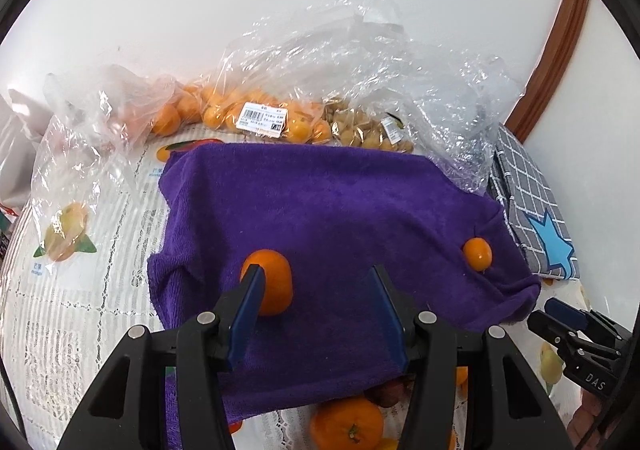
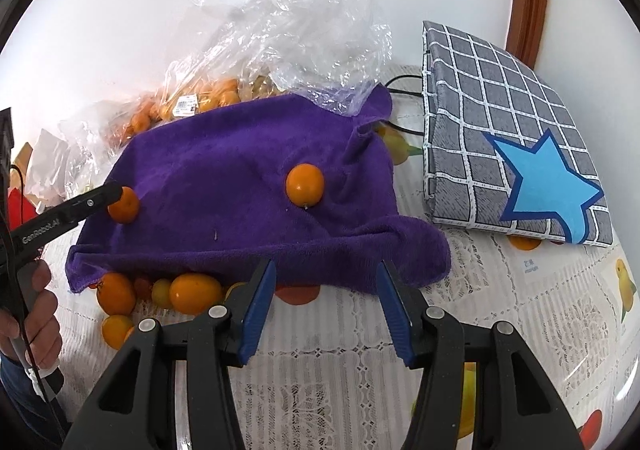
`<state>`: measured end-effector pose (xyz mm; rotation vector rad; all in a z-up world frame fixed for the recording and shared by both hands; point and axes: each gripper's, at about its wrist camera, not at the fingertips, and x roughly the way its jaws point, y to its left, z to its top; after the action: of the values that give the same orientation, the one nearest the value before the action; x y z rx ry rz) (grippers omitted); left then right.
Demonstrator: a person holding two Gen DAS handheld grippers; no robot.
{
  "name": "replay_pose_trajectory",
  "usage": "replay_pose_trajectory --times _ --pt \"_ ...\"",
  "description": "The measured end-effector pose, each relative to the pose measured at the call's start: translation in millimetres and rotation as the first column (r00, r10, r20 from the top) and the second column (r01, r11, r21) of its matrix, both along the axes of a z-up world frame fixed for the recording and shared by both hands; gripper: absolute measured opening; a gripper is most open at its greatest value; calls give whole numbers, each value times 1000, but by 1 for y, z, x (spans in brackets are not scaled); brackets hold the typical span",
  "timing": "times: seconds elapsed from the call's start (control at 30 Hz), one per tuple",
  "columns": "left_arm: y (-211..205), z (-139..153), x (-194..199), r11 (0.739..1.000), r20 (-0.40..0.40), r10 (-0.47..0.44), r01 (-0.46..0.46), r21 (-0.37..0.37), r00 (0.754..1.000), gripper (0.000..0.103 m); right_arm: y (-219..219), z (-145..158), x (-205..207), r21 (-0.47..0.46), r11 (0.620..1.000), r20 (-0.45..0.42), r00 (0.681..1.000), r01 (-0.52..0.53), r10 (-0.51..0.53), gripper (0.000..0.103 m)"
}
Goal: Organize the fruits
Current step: 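Withdraw both open grippers from the towel back toward the fruit row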
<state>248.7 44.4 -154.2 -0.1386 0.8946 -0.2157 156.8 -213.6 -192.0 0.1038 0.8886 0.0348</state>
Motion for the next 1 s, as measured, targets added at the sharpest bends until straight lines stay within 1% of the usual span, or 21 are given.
replay_pose_trajectory --times 0.13,0.3,0.5,0.63,0.8,1.0 --pt "2 0 1 1000 -13 7 -7 -17 1000 51 5 -1 1 0 1000 18 1000 -19 19 53" --pt "5 0 1 1000 -14 15 -15 -19 1000 51 15 -3 4 -15 998 25 998 -58 58 51" --pt "6 3 -1 1000 0 8 -8 -15 1000 51 25 -3 5 -38 995 35 995 -94 95 51" --pt "9 6 -1 1000 6 18 -18 -26 1000 51 27 -8 5 -39 993 22 994 -110 111 51" --pt "13 6 0 998 -10 22 -23 -53 1000 51 30 -17 6 -23 990 -8 991 -137 137 51" --pt "18 7 -1 997 -6 30 -30 -73 1000 51 42 -26 9 -38 984 -28 985 -172 171 51"
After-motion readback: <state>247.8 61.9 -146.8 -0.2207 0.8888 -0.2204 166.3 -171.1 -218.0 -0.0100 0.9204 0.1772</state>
